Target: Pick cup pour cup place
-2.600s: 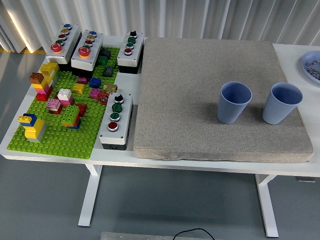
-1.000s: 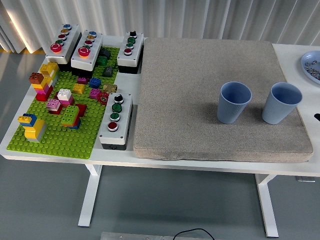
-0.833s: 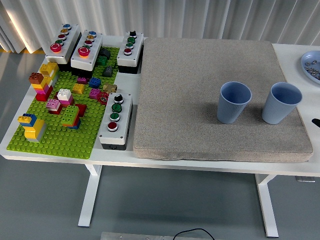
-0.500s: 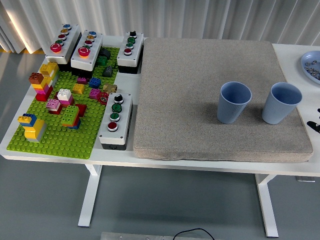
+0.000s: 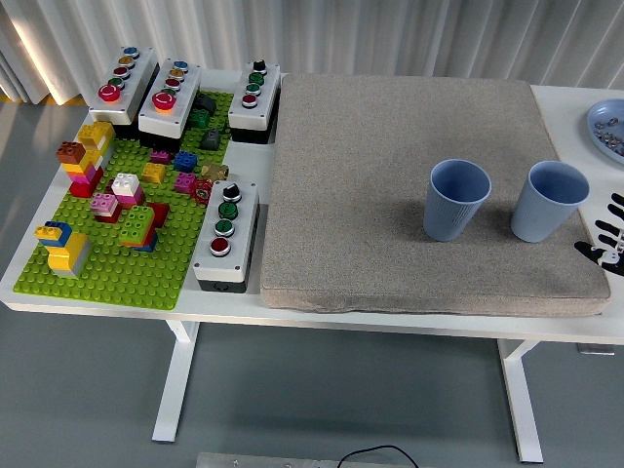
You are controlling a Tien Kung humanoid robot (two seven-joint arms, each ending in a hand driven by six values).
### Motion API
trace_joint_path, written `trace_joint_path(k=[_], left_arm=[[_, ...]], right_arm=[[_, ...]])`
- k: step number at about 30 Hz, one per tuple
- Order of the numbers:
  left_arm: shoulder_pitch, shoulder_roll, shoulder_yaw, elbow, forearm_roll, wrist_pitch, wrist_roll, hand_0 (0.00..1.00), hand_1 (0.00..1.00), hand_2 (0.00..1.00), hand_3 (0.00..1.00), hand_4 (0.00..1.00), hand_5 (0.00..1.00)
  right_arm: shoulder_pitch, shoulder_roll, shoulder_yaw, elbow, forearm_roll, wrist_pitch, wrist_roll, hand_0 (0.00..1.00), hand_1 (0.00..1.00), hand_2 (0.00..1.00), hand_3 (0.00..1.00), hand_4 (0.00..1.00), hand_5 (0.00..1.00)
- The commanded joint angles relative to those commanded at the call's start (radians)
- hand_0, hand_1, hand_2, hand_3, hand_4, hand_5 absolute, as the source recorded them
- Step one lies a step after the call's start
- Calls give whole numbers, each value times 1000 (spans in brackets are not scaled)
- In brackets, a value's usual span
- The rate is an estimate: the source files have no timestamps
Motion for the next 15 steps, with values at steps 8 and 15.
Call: trace_joint_path(k=[8,15], left_arm=[[1,0,0,0,3,-1,1,722,777,823,680,506,951],[-2,-1,1,0,2,0,-1,722,777,823,680,506,951]], right_arm=[[24,16,-26,-20,0,-6,4,920,882,963,969,894,296],[44,20,-37,-35,2,-8,4,921,881,961,968,891,299]])
